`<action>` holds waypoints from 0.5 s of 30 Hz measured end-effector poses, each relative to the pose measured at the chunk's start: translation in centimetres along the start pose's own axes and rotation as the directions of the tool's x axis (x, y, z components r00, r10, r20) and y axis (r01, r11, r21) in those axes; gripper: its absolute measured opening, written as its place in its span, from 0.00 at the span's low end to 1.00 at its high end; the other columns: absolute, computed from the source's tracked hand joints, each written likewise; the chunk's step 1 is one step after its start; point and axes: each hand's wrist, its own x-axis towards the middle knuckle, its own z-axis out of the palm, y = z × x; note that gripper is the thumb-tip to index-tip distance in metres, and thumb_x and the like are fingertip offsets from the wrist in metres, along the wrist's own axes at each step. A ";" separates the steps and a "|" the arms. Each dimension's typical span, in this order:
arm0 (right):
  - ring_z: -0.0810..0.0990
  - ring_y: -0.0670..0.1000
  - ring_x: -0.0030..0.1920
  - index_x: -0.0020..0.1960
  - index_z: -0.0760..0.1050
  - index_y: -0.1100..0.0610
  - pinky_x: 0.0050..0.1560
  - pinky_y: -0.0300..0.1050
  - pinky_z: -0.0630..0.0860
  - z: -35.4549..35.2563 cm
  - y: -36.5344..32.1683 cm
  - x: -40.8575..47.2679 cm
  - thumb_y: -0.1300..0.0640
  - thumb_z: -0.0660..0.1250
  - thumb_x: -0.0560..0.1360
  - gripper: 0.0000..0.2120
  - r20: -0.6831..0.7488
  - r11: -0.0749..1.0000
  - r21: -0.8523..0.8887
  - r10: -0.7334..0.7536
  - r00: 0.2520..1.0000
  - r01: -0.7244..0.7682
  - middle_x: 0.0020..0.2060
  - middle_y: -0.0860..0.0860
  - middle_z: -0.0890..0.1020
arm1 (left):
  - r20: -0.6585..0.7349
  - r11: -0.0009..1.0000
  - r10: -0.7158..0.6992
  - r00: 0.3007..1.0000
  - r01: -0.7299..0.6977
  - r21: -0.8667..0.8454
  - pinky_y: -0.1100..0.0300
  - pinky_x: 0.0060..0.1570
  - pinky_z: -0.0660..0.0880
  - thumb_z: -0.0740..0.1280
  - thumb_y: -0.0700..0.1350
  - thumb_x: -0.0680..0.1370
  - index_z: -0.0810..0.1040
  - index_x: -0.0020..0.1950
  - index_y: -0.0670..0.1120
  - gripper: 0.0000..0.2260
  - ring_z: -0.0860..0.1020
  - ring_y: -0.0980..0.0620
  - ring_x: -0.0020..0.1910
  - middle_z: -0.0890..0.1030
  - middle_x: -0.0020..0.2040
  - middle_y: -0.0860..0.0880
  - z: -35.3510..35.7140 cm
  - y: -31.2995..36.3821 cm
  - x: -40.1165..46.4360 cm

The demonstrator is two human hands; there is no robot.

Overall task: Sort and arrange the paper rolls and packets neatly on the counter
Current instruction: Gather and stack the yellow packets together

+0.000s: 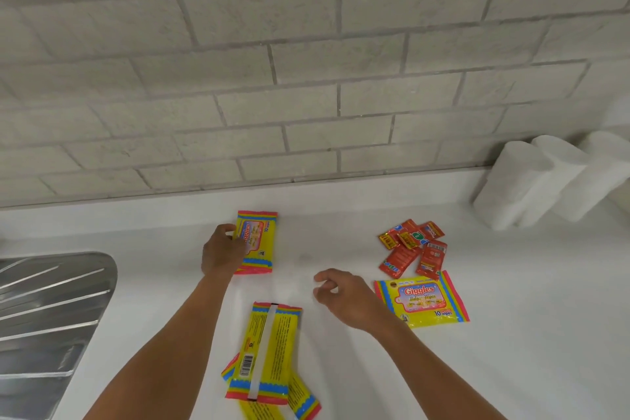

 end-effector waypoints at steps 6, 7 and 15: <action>0.79 0.50 0.59 0.66 0.76 0.49 0.61 0.42 0.74 2.7 -1.2 -0.1 0.47 0.67 0.77 0.18 0.084 0.988 -0.154 0.039 0.996 -0.026 0.59 0.48 0.80 | 0.016 0.997 0.005 1.000 -0.006 0.075 0.53 0.47 0.73 0.66 0.47 0.77 0.73 0.68 0.51 0.20 0.79 0.44 0.55 0.80 0.61 0.46 -0.1 -0.5 0.0; 0.79 0.50 0.60 0.66 0.76 0.49 0.62 0.43 0.74 3.0 -1.4 0.0 0.47 0.66 0.77 0.18 0.083 0.984 -0.176 0.044 0.996 -0.028 0.60 0.49 0.80 | 0.018 0.997 0.008 1.000 -0.010 0.072 0.53 0.48 0.73 0.67 0.48 0.77 0.72 0.69 0.51 0.20 0.79 0.45 0.55 0.80 0.61 0.47 -0.2 -0.4 -0.1; 0.75 0.55 0.65 0.71 0.71 0.51 0.63 0.51 0.74 5.4 -3.4 0.7 0.36 0.70 0.72 0.33 0.118 0.943 -0.330 0.077 0.990 -0.034 0.65 0.51 0.73 | -0.023 0.996 0.093 0.995 -0.093 0.001 0.46 0.58 0.76 0.67 0.52 0.77 0.72 0.68 0.53 0.20 0.76 0.45 0.61 0.77 0.63 0.48 -0.9 -1.6 -2.0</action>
